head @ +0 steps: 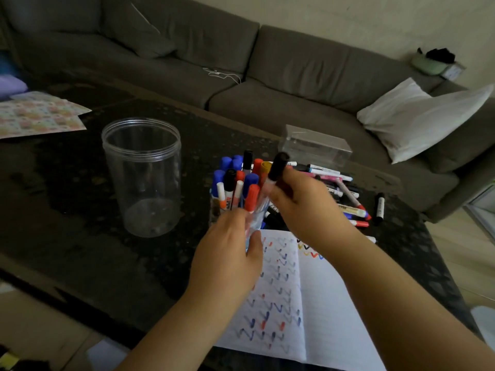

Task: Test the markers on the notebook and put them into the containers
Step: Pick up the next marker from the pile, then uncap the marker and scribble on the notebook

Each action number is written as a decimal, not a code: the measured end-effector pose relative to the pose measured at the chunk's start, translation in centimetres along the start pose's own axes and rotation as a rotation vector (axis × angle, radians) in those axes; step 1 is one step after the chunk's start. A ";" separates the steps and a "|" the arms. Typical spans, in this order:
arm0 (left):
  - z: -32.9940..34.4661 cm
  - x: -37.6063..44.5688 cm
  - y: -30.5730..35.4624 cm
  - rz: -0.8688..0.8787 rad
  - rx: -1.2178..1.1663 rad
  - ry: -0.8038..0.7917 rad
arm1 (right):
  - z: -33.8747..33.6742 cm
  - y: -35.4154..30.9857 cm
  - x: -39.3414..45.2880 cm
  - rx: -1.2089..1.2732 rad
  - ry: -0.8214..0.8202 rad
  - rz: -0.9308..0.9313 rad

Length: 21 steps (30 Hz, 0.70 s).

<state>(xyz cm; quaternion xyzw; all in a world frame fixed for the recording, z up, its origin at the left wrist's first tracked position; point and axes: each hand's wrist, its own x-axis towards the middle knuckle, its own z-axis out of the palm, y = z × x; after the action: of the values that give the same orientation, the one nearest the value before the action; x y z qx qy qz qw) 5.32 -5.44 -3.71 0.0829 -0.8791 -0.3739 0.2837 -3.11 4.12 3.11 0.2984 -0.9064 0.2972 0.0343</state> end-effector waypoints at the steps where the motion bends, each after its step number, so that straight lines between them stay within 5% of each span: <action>1: 0.0 0.0 -0.1 -0.006 0.000 -0.004 | 0.4 0.1 0.2 -0.027 -0.044 0.001; 9: 0.5 0.2 0.0 -0.022 0.029 -0.035 | 1.6 2.5 -2.4 0.099 0.020 0.015; 17: 1.9 0.2 0.6 0.007 0.031 -0.133 | 1.3 11.1 -5.0 -0.074 0.047 0.412; 21: 3.2 0.4 1.3 0.015 0.019 -0.164 | 1.6 12.9 -4.0 -0.165 0.009 0.464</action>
<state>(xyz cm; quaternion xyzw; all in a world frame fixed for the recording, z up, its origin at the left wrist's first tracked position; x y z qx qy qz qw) 3.29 -2.67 -4.42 0.0479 -0.9035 -0.3690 0.2127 -6.90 13.64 -5.84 0.0772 -0.9717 0.2232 -0.0067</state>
